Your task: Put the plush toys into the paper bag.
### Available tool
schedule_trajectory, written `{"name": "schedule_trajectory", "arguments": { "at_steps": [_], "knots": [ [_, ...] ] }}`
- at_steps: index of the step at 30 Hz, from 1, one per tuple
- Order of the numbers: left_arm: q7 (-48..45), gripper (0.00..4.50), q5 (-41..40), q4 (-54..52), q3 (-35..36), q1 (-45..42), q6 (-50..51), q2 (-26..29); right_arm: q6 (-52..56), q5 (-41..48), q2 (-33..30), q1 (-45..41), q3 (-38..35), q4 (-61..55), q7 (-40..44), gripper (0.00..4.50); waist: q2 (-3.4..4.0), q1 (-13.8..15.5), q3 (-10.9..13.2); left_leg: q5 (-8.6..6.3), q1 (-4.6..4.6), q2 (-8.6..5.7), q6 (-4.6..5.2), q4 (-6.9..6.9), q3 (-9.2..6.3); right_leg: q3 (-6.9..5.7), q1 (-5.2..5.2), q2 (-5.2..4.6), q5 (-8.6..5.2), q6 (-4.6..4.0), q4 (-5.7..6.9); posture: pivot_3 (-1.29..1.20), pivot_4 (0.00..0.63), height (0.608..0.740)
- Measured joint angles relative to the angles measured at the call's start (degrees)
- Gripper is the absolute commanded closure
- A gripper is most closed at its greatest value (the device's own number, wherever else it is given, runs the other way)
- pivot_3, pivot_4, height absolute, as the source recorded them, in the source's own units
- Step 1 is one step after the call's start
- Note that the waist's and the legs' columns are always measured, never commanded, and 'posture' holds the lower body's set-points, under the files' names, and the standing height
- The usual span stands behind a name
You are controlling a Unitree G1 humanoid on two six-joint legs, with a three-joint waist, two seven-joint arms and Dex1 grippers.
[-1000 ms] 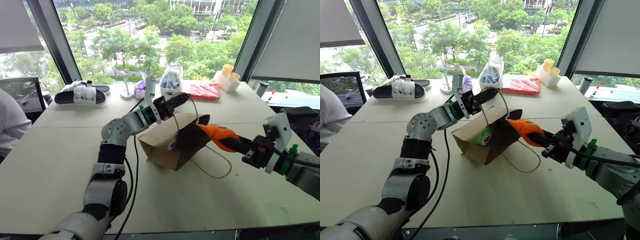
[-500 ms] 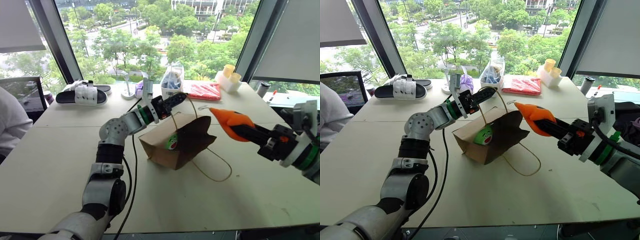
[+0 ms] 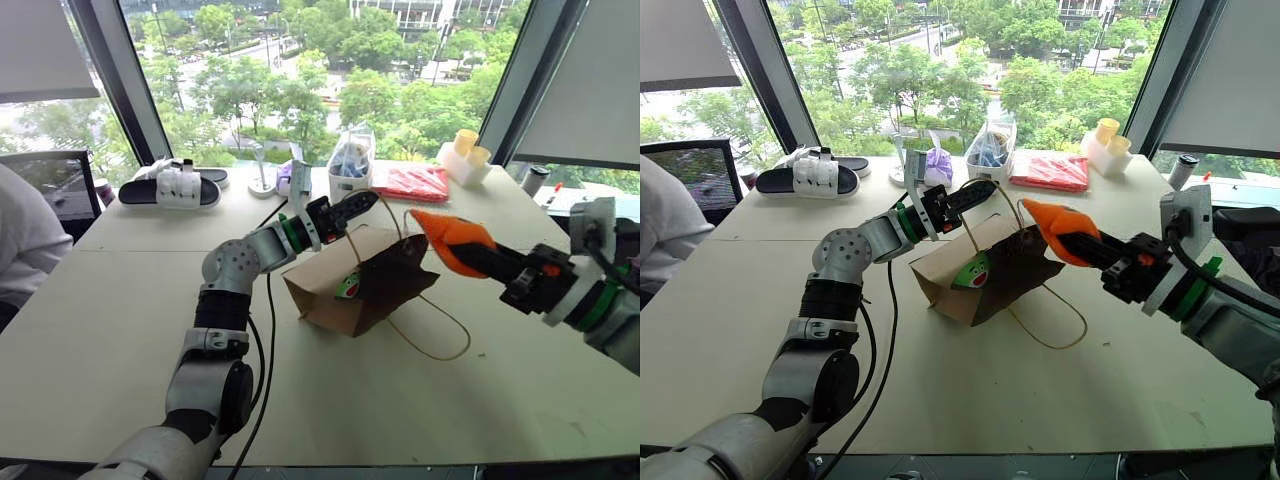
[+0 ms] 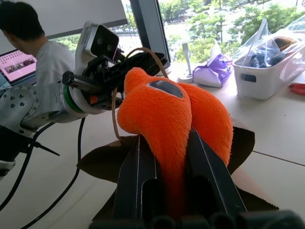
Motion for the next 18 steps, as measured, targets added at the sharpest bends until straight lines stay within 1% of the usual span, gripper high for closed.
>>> {"name": "schedule_trajectory", "arguments": {
  "at_steps": [10, 14, 18],
  "knots": [
    [0.0, 4.50, -0.1, 0.1, 0.1, 0.0, 0.0, -0.2, -0.9, 2.6, -0.5, 7.2, -1.5, -1.6, 0.8, 4.49, 0.00, 0.0, 0.0, 0.00, 0.03, 0.01, 0.01, 0.02, 0.00, -0.01, 0.04, 0.01, 0.00, 0.00, 0.02, 0.00, 0.150, 0.740],
    [0.0, 4.50, -0.2, 0.4, 0.4, -0.4, 0.0, -0.3, -0.9, 1.0, -0.6, 10.5, -0.1, -2.7, 1.7, 4.49, 0.00, 0.0, 0.0, 0.00, 0.03, 0.00, 0.01, 0.05, 0.01, 0.00, 0.05, 0.01, 0.00, 0.00, 0.02, 0.00, 0.150, 0.740],
    [0.0, 4.50, -0.4, 0.6, 0.6, -0.5, 0.7, -0.2, -1.0, -2.9, -1.8, 11.9, 1.2, -2.7, 2.6, 4.49, 0.00, -0.1, 0.0, 0.00, 0.04, 0.00, 0.01, 0.06, 0.01, 0.00, 0.05, 0.01, 0.00, 0.00, 0.02, 0.00, 0.150, 0.740]
  ]
}}
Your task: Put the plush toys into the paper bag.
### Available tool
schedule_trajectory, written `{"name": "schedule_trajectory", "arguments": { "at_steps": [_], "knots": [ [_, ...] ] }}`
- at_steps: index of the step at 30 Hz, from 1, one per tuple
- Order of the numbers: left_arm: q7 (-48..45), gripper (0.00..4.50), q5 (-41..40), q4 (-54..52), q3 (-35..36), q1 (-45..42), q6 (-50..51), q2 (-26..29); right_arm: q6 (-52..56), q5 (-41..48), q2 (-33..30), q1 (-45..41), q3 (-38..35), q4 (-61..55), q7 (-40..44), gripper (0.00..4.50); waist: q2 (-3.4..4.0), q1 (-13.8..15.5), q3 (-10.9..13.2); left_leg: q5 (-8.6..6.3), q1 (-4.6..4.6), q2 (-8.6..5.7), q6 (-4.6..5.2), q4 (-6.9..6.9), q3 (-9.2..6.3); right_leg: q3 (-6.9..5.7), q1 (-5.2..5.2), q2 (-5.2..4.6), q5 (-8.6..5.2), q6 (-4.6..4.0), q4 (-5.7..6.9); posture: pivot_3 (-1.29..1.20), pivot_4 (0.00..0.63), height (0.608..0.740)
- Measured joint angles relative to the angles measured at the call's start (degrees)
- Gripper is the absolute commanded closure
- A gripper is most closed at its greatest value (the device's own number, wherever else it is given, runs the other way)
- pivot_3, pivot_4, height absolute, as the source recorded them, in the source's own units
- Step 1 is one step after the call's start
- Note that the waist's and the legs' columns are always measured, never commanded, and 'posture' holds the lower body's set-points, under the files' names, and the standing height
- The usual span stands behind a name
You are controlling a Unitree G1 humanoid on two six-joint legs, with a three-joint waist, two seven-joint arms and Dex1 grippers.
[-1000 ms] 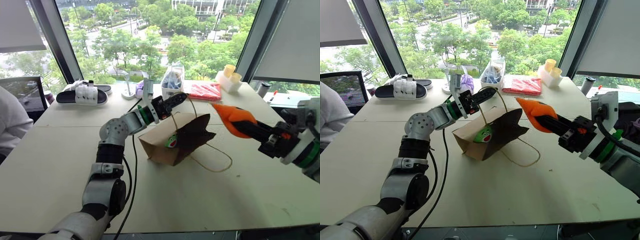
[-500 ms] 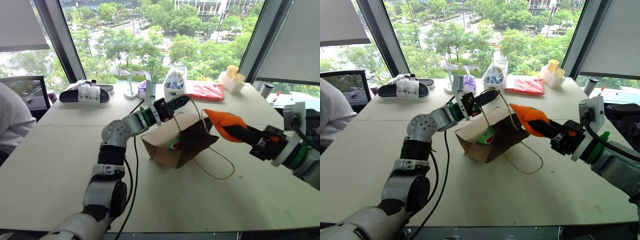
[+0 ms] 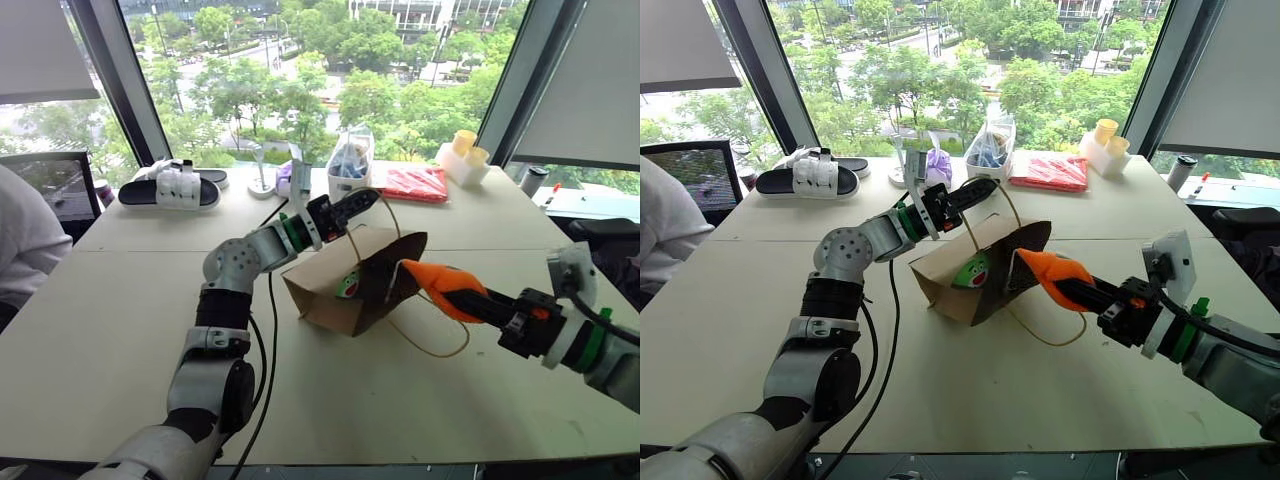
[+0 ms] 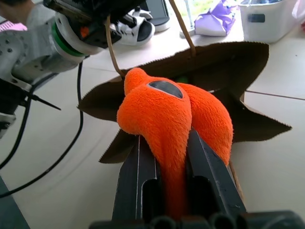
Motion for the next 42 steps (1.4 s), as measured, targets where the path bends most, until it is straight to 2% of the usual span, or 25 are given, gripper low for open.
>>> {"name": "schedule_trajectory", "arguments": {
  "at_steps": [9, 15, 20, 24, 27, 33, 35, 42],
  "knots": [
    [0.2, 4.50, -0.3, -1.7, -0.1, 0.1, 1.7, -0.6, -0.1, -9.6, -4.0, -8.7, 10.2, 5.4, 5.8, 4.49, 0.00, 0.0, 0.0, 0.00, -0.01, 0.01, -0.01, 0.03, 0.01, 0.00, -0.01, 0.01, 0.00, 0.00, 0.00, 0.00, 0.150, 0.740],
    [1.3, 4.50, -0.9, -2.5, -0.1, 0.3, 1.9, -1.7, -1.0, -21.5, -4.8, -20.8, 22.6, 11.6, 9.3, 4.49, 0.00, -0.1, 0.0, 0.01, -0.03, 0.01, -0.02, 0.05, 0.02, 0.01, -0.06, 0.01, 0.00, 0.00, 0.01, 0.00, 0.150, 0.740],
    [1.9, 4.50, -1.4, -3.8, 0.0, 0.6, 2.3, -2.3, -2.7, -33.3, -2.9, -32.9, 34.9, 15.9, 12.9, 4.49, 0.00, -0.2, 0.0, 0.04, -0.04, 0.01, -0.09, 0.00, 0.00, -0.01, -0.08, 0.01, 0.00, 0.00, -0.01, 0.00, 0.150, 0.740],
    [2.8, 4.50, -1.5, -4.3, 0.1, 0.8, 2.6, -2.8, -3.8, -39.8, 0.4, -37.6, 42.4, 17.2, 15.7, 4.49, 0.00, -0.2, 0.0, 0.15, -0.08, 0.00, -0.29, -0.01, 0.00, 0.00, -0.13, 0.01, 0.00, 0.01, -0.02, 0.00, 0.150, 0.740],
    [3.6, 4.50, -2.2, -4.3, 1.1, 0.8, 2.6, -2.7, -5.0, -44.1, 1.4, -38.7, 45.3, 17.8, 17.2, 3.13, 0.00, 0.0, 0.0, 0.16, -0.08, -0.02, -0.30, 0.00, -0.02, 0.00, -0.12, 0.00, 0.00, 0.01, -0.02, 0.00, 0.150, 0.740],
    [4.5, 4.50, -2.7, -4.3, 2.2, 0.8, 2.7, -2.5, -6.1, -48.2, 1.5, -38.3, 45.3, 18.3, 19.4, 0.09, 0.00, -0.1, 0.0, 0.16, -0.07, -0.02, -0.30, 0.01, -0.01, 0.00, -0.12, -0.01, 0.00, 0.01, 0.00, 0.00, 0.150, 0.740],
    [4.7, 4.50, -2.9, -4.2, 2.2, 0.8, 2.8, -2.5, -5.9, -48.3, 1.8, -37.3, 43.1, 17.9, 19.2, 0.09, 0.00, -0.1, 0.0, 0.15, -0.07, -0.02, -0.30, 0.01, -0.01, 0.00, -0.12, -0.01, 0.00, 0.01, 0.00, 0.00, 0.150, 0.740],
    [5.4, 4.50, -3.7, -2.9, 3.8, 0.7, 2.7, -2.1, 1.0, -39.1, 4.3, -30.3, 24.3, 11.1, 16.5, 0.09, -0.01, 0.0, 0.0, 0.06, -0.06, -0.02, -0.13, 0.00, -0.05, -0.01, -0.09, -0.01, 0.01, 0.01, 0.00, 0.00, 0.150, 0.740]
  ]
}}
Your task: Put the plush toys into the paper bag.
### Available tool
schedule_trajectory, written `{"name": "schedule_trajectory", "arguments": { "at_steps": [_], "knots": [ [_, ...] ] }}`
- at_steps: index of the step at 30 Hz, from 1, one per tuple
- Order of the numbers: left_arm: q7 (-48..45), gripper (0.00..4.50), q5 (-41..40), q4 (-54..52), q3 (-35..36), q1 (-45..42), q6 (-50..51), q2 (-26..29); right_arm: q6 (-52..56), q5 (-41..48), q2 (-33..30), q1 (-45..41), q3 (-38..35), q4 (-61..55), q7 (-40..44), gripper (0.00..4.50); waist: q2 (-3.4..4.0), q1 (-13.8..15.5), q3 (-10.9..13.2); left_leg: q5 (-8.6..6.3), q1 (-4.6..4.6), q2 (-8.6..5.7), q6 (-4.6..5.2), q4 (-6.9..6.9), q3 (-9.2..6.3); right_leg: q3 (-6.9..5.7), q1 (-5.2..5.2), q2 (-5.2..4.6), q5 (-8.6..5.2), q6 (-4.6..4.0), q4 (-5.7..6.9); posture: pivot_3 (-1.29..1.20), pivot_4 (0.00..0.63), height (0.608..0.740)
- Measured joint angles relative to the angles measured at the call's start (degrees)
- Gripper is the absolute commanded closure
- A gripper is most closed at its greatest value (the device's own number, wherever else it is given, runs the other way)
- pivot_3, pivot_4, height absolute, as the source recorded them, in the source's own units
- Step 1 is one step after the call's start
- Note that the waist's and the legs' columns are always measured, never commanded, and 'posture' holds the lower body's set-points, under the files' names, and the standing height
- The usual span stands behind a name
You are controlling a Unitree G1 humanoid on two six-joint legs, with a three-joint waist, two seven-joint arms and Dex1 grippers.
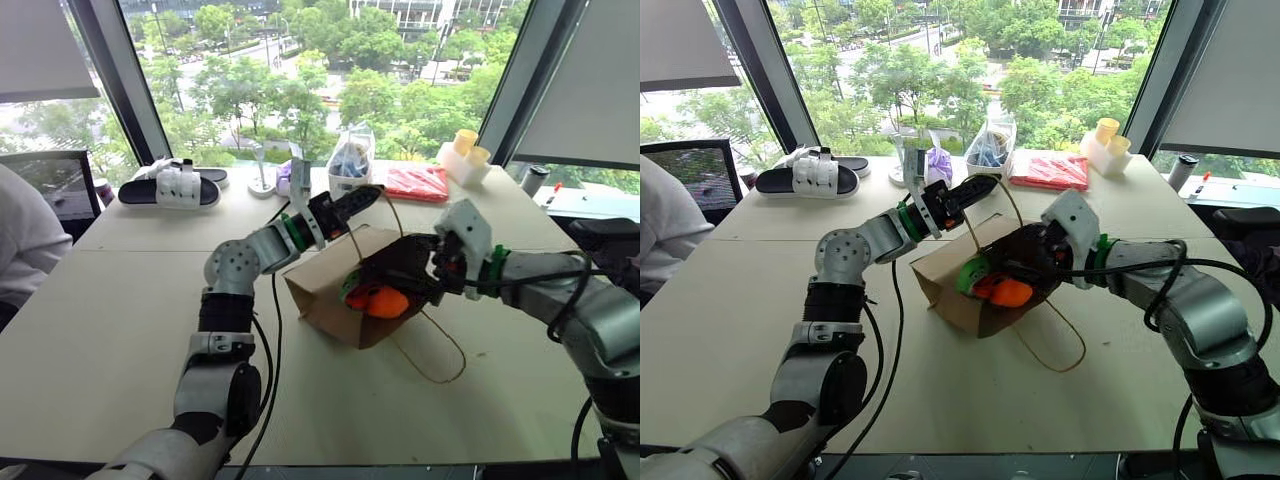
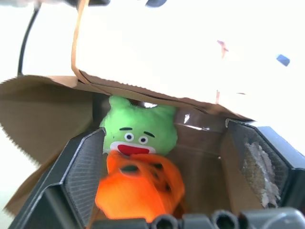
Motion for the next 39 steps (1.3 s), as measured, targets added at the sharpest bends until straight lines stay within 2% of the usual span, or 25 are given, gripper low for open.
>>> {"name": "schedule_trajectory", "arguments": {
  "at_steps": [1, 3, 6, 11, 17, 19, 22, 25, 31, 32, 36, 39],
  "knots": [
    [0.1, 4.50, 0.0, 0.1, 0.2, 0.0, 0.0, 0.1, 1.3, 1.3, 0.3, 1.5, -2.5, -0.8, -0.6, 0.09, 0.00, 0.1, 0.0, -0.04, 0.00, 0.00, 0.06, 0.01, -0.02, -0.01, 0.01, 0.00, 0.00, 0.00, 0.00, 0.00, 0.150, 0.740],
    [0.2, 4.50, -0.1, 0.2, 0.4, 0.0, -0.1, 0.2, 4.7, 3.6, 0.9, 10.0, -10.8, -3.9, -2.5, 0.09, -0.05, 0.6, 0.0, -0.05, 0.00, -0.03, 0.08, 0.01, -0.13, -0.04, 0.09, 0.00, 0.00, 0.00, -0.01, 0.00, 0.150, 0.740],
    [0.2, 4.50, -0.1, 0.4, 1.7, 0.0, -0.2, 1.3, 9.0, 5.7, 4.0, 21.5, -19.1, -5.1, -5.1, 0.09, -0.04, 0.9, 0.0, -0.05, 0.00, -0.03, 0.09, 0.01, 0.03, 0.05, 0.00, -0.01, 0.00, 0.00, 0.01, 0.00, 0.150, 0.740],
    [-0.3, 4.50, -0.1, 0.7, 1.5, 0.0, -0.2, 0.4, 15.1, 15.9, 12.4, 25.5, -28.8, -6.7, -11.3, 0.09, 0.01, -0.1, -0.1, -0.05, 0.14, 0.01, 0.09, 0.04, 0.07, 0.07, 0.10, 0.00, 0.01, -0.02, 0.11, 0.00, 0.150, 0.740],
    [-1.0, 4.50, -0.1, 1.3, 1.6, 0.0, -0.3, 0.5, 19.5, 28.4, 18.9, 29.3, -33.7, -6.4, -19.4, 0.09, 0.02, -0.1, -0.1, -0.05, 0.12, 0.03, 0.09, 0.04, 0.06, 0.08, 0.07, 0.04, 0.01, -0.03, 0.13, 0.00, 0.150, 0.740],
    [-1.1, 4.50, -0.1, 1.3, 1.5, 0.0, -0.3, 0.5, 19.6, 31.9, 20.6, 30.9, -33.2, -6.5, -22.0, 0.09, 0.02, 0.0, -0.1, -0.05, 0.12, 0.03, 0.09, 0.03, 0.04, 0.07, 0.07, 0.04, 0.01, -0.03, 0.13, 0.00, 0.150, 0.740],
    [-1.2, 4.50, -0.1, 1.4, 1.6, 0.0, -0.8, 0.6, 19.2, 32.8, 21.8, 33.4, -30.2, -6.5, -25.0, 0.09, 0.02, 0.0, -0.1, -0.05, 0.11, 0.02, 0.10, 0.04, 0.05, 0.07, 0.07, 0.03, 0.01, -0.02, 0.13, 0.00, 0.150, 0.740],
    [-1.2, 4.50, -0.1, 1.4, 1.6, 0.0, -1.0, 0.5, 17.8, 33.0, 22.9, 34.1, -27.2, -6.4, -27.4, 0.97, 0.03, -0.1, -0.1, -0.05, 0.12, 0.02, 0.09, 0.04, 0.05, 0.07, 0.07, 0.04, 0.01, -0.02, 0.13, 0.00, 0.150, 0.740],
    [-1.4, 4.50, -0.1, 1.5, 1.6, 0.0, -1.2, 0.8, 12.2, 37.2, 24.0, 34.1, -25.9, -6.1, -28.7, 4.09, 0.03, -0.1, -0.1, -0.05, 0.12, 0.02, 0.10, 0.04, 0.04, 0.06, 0.07, 0.05, 0.01, -0.02, 0.14, 0.00, 0.150, 0.740],
    [-1.4, 4.50, -0.1, 1.7, 1.6, 0.0, -1.3, 1.1, 11.3, 38.0, 23.9, 34.1, -25.8, -6.1, -28.7, 4.44, 0.03, -0.1, -0.1, -0.05, 0.12, 0.02, 0.10, 0.04, 0.04, 0.06, 0.07, 0.05, 0.01, -0.02, 0.14, 0.00, 0.150, 0.740],
    [-1.6, 4.50, 0.1, 2.0, 1.4, -0.3, -1.5, 1.5, 7.5, 41.3, 23.1, 33.9, -25.8, -6.1, -28.7, 4.44, 0.02, -0.1, -0.1, -0.05, 0.11, 0.02, 0.10, 0.04, 0.04, 0.06, 0.08, 0.05, 0.00, -0.02, 0.13, 0.00, 0.150, 0.740],
    [-2.7, 4.50, 2.2, 1.3, -1.2, -1.0, -2.7, 2.6, 1.9, 48.5, 22.4, 30.0, -27.1, -6.4, -28.9, 4.44, 0.03, -0.2, 0.0, -0.05, 0.12, 0.02, 0.10, 0.04, 0.05, 0.06, 0.07, 0.05, 0.01, -0.02, 0.13, 0.00, 0.150, 0.740]
  ]
}}
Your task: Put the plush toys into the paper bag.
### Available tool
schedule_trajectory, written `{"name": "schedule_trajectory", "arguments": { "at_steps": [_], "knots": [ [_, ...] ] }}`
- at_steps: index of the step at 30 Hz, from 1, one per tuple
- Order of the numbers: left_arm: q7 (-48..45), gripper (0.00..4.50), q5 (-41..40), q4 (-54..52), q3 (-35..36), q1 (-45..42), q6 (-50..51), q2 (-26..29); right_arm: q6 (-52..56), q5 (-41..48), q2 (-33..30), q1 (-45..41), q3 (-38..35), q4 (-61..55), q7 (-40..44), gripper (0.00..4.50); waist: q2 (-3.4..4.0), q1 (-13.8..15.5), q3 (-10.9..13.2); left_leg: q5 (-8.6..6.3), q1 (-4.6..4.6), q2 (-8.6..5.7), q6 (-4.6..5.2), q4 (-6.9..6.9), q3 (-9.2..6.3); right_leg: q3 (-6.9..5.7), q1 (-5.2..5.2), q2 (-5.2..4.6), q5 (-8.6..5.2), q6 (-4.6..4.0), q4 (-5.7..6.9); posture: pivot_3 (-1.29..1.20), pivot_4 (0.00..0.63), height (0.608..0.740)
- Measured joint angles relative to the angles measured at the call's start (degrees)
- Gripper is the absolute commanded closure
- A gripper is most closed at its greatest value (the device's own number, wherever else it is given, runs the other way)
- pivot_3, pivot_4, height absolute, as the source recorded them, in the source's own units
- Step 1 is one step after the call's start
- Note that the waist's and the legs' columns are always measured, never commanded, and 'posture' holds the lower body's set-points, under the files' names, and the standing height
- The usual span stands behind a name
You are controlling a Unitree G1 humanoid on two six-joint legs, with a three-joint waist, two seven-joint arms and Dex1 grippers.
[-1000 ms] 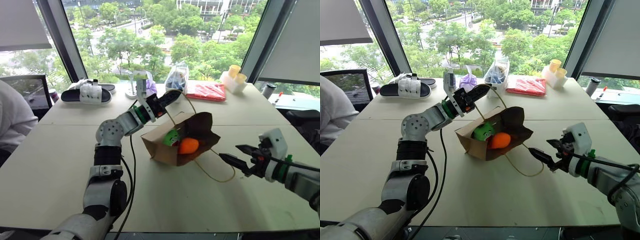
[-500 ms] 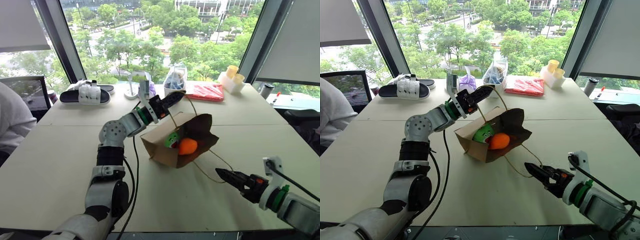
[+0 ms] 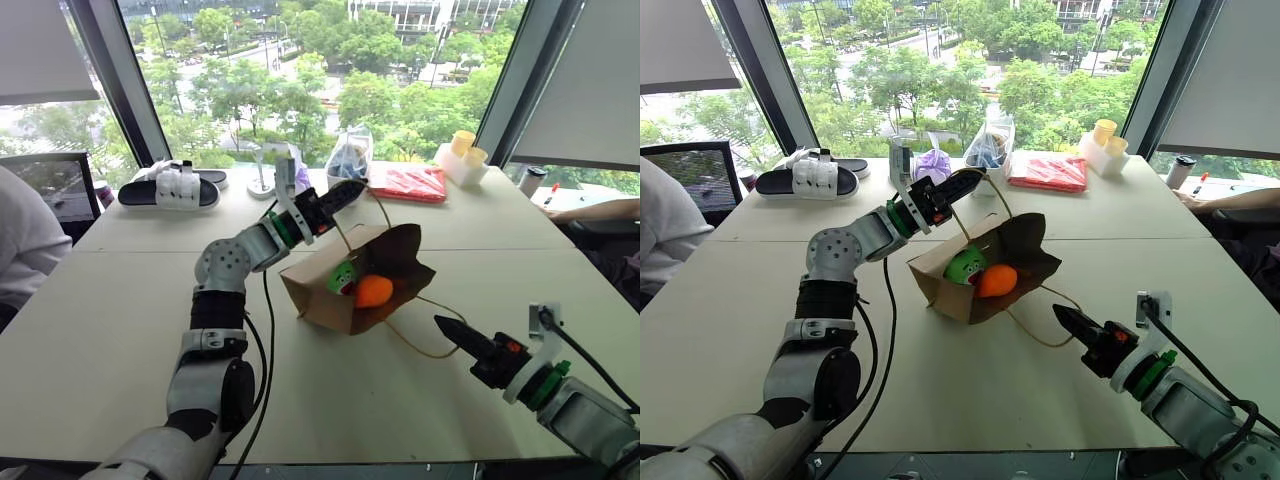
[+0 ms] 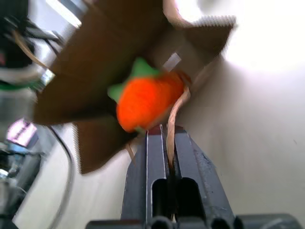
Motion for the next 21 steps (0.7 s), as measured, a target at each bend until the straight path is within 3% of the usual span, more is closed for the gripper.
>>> {"name": "schedule_trajectory", "arguments": {
  "at_steps": [3, 7, 15, 17, 21],
  "knots": [
    [-0.7, 4.50, -0.2, -0.5, -1.1, -2.6, 0.4, 0.2, -6.9, 10.8, -3.7, -6.8, -1.8, -0.6, -2.0, 4.44, 0.00, 0.0, 0.0, 0.00, -0.01, 0.01, 0.00, 0.00, -0.04, -0.03, 0.01, 0.00, 0.00, 0.00, -0.01, 0.00, 0.150, 0.740],
    [0.2, 4.50, -2.1, 0.9, 1.7, -6.5, 0.1, 0.9, -12.4, 18.2, -7.1, -11.7, -1.5, 0.4, -5.0, 4.44, 0.01, 0.1, 0.0, -0.01, -0.01, 0.01, 0.01, -0.05, -0.05, -0.04, 0.01, 0.00, -0.01, 0.01, -0.04, 0.00, 0.150, 0.740],
    [2.8, 4.50, -0.5, 1.3, 0.6, -2.6, -0.5, -0.6, -14.2, 17.2, -9.0, -11.2, 5.7, 3.4, -6.8, 4.44, 0.01, 0.1, 0.0, -0.01, -0.03, 0.01, 0.02, -0.04, -0.06, -0.04, 0.00, 0.00, -0.01, 0.01, -0.03, 0.00, 0.150, 0.740],
    [3.3, 3.98, -0.4, 1.0, 0.5, -0.5, 0.1, -0.8, -14.0, 15.8, -9.0, -9.3, 7.3, 4.0, -6.7, 4.50, 0.01, 0.1, 0.0, -0.01, -0.06, 0.00, 0.03, -0.04, -0.04, -0.02, -0.04, 0.00, -0.01, 0.01, -0.02, 0.00, 0.150, 0.740],
    [3.5, 2.25, 0.3, 1.0, 0.4, 2.0, 0.3, -0.8, -14.6, 12.0, -8.9, -8.2, 9.0, 5.1, -6.8, 2.67, 0.01, 0.0, 0.0, 0.00, -0.03, 0.00, 0.02, -0.01, -0.03, -0.01, -0.04, 0.00, 0.00, 0.00, 0.01, 0.00, 0.150, 0.740]
  ]
}}
